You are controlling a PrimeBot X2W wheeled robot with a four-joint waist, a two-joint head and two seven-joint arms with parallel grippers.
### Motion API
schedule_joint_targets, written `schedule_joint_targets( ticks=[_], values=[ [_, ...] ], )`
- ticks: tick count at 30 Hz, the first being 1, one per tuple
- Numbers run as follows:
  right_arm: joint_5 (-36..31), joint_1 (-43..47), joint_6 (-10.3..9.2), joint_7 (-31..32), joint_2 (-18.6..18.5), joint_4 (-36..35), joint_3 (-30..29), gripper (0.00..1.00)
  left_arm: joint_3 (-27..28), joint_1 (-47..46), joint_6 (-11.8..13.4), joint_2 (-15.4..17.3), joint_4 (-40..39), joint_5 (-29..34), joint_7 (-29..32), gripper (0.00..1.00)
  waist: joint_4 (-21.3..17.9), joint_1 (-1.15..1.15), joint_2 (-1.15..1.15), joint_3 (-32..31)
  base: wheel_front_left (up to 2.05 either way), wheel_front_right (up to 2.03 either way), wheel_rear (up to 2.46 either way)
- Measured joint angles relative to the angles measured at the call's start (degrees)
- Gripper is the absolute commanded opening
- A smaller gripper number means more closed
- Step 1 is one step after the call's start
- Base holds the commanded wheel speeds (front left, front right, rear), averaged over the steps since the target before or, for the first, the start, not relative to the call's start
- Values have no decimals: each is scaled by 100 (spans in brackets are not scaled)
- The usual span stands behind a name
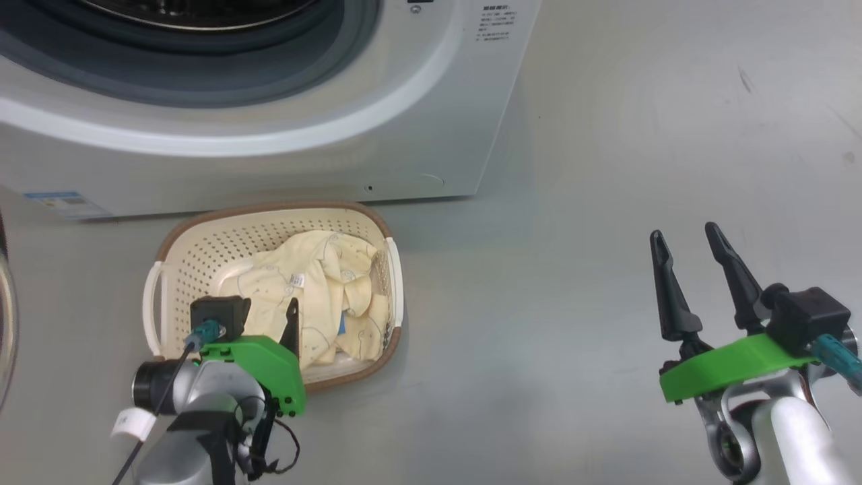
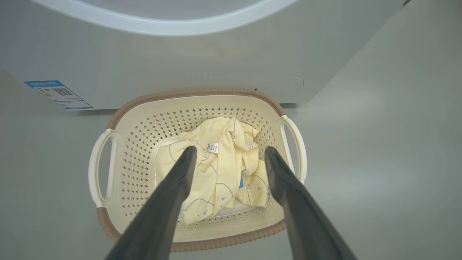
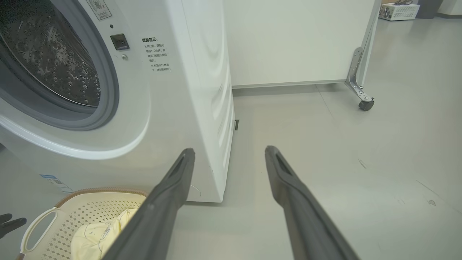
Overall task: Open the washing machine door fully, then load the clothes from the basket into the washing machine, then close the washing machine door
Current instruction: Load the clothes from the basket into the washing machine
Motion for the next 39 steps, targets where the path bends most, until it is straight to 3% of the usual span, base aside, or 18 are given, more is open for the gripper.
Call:
schedule_joint_targets(
  ticks=[10, 20, 39],
  values=[
    [113, -580, 0, -193, -3, 82, 223, 100, -29, -1124, -447, -138, 1526, -75, 35, 100, -277, 0, 0, 953, 0, 0, 0],
    [365, -1292, 0, -381, -7, 237, 587, 100, 26, -2048, -625, -111, 2484, -235, 153, 100, -534, 0, 0, 2047, 0, 0, 0],
    [824, -1920, 0, -474, -11, 344, 987, 100, 268, -2950, -721, 488, 2973, -577, 361, 100, -1202, -1, 0, 3393, 0, 0, 0]
  ],
)
